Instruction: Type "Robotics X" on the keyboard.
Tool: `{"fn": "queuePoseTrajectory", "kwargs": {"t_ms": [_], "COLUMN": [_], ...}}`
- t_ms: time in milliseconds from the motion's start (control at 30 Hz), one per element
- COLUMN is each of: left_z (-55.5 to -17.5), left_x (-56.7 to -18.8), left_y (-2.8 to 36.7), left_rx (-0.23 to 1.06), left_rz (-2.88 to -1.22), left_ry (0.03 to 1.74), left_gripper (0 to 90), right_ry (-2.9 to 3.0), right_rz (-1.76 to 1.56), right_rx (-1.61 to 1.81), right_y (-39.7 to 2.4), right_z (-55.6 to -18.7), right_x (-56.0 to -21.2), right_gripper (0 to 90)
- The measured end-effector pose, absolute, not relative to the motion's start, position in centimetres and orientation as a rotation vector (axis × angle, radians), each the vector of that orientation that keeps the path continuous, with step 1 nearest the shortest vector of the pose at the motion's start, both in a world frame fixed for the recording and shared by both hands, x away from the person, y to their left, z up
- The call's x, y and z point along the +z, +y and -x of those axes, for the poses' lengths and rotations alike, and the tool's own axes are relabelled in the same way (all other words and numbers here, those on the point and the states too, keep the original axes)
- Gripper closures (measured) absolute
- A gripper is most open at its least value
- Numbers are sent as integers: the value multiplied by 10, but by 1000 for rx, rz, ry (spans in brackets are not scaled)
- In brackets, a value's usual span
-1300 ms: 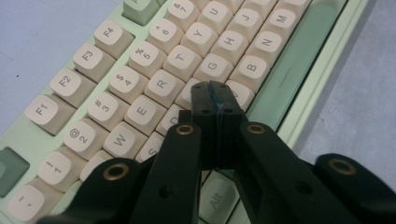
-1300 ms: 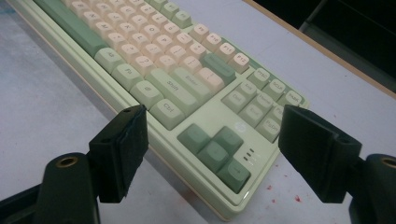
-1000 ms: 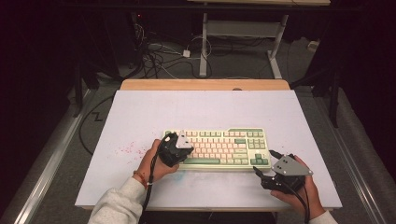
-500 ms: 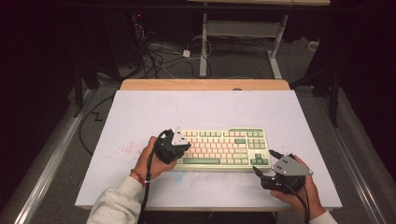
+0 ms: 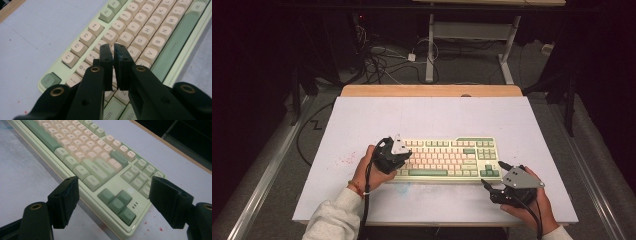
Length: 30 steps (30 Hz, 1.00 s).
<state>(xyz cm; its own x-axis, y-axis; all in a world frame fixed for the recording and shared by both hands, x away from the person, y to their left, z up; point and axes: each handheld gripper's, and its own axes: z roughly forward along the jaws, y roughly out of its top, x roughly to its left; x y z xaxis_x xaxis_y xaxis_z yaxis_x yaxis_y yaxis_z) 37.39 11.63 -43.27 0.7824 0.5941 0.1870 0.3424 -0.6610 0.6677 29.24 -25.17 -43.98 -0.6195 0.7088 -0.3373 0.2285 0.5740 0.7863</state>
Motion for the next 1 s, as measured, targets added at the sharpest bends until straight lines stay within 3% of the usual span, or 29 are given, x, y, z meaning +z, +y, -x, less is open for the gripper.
{"fn": "queuePoseTrajectory", "kwargs": {"t_ms": [1000], "left_z": [-379], "left_x": [-442], "left_y": [116], "left_rx": [475], "left_rz": [-2385], "left_ry": [711], "left_gripper": [826], "right_ry": [2195], "right_rz": [-659], "right_rx": [991], "right_y": [-213], "right_z": [-306], "right_x": [-438], "right_gripper": [244]}}
